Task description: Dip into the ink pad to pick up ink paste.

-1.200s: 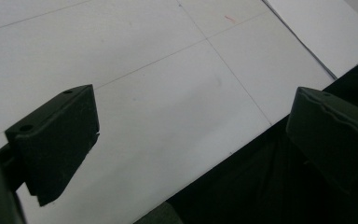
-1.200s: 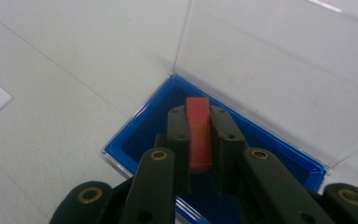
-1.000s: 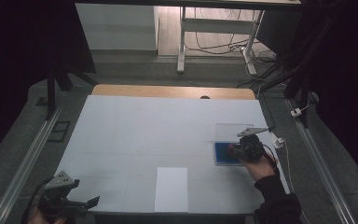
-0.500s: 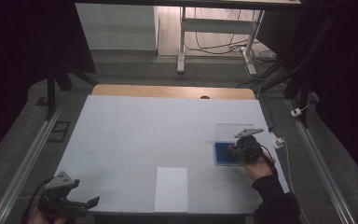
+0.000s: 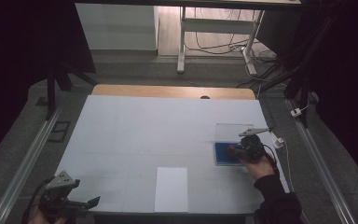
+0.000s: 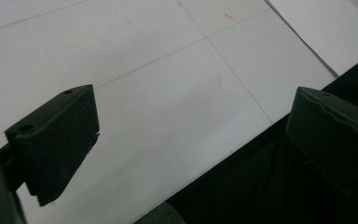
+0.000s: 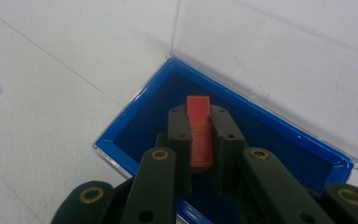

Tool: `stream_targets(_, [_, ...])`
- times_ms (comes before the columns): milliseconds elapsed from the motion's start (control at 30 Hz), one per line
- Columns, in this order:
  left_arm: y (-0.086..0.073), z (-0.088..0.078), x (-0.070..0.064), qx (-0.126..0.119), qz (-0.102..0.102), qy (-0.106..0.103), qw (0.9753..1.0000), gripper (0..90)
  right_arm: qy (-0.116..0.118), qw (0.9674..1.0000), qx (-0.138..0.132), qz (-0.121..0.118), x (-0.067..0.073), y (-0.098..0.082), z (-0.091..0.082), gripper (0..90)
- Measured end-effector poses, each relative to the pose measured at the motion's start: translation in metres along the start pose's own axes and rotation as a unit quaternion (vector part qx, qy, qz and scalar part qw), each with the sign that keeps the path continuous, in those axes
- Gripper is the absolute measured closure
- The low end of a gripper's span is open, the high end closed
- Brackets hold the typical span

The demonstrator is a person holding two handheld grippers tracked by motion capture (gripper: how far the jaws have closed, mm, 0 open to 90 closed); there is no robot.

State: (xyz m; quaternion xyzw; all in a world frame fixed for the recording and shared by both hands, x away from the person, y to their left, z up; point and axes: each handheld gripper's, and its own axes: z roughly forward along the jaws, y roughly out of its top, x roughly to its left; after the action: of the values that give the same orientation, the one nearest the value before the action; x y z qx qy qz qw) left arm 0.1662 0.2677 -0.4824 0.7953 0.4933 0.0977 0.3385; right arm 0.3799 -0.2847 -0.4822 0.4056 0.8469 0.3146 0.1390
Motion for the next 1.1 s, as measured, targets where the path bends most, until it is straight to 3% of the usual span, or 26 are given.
stream_targets(267, [0.000,0.000,0.000,0.002,0.002,0.001,1.0000,2.8,-0.047,0.9973,0.008,-0.056,0.017,0.002,0.001,81.0])
stream_targets(467, [0.000,0.000,0.000,0.001,0.000,-0.002,1.0000,2.8,-0.035,0.9983,0.003,-0.046,0.013,0.001,0.000,80.7])
stream_targets(1100, [-0.001,-0.001,0.001,-0.002,-0.003,-0.006,1.0000,3.3,-0.038,0.9983,-0.016,-0.041,0.015,0.003,-0.008,80.3])
